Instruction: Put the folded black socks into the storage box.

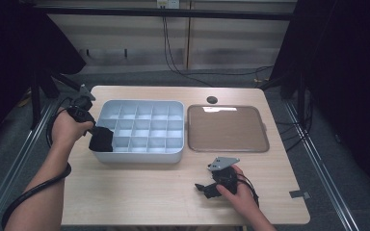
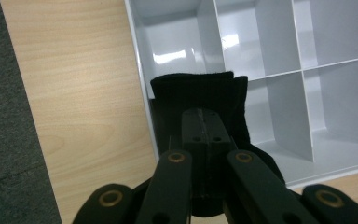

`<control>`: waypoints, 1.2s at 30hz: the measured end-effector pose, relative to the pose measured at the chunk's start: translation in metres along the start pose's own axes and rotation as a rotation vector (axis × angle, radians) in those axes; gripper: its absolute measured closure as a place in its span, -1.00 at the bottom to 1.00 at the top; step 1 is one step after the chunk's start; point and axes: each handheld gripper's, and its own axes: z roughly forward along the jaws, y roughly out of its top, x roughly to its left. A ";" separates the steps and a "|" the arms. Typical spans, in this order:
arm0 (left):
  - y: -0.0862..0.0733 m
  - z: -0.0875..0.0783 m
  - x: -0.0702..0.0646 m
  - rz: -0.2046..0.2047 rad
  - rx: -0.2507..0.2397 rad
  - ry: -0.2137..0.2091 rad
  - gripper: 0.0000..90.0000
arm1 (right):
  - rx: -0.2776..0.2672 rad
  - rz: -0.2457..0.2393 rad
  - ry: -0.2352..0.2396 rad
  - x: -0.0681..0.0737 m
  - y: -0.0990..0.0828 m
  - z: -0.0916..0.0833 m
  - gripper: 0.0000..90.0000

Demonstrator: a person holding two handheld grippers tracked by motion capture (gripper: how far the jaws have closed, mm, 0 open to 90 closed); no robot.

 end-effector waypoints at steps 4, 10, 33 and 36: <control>-0.001 0.005 0.000 0.001 0.010 -0.002 1.00 | 0.000 0.000 0.000 0.000 0.000 0.000 -0.71; -0.002 0.014 -0.003 0.004 0.014 -0.007 0.97 | 0.000 0.000 0.000 0.000 0.000 0.000 -0.71; -0.002 0.025 -0.009 0.012 0.036 0.017 0.98 | 0.000 0.000 0.000 0.000 0.000 0.000 -0.71; -0.003 0.031 -0.008 0.001 0.049 0.016 1.00 | 0.000 0.000 0.000 0.000 0.000 0.000 -0.71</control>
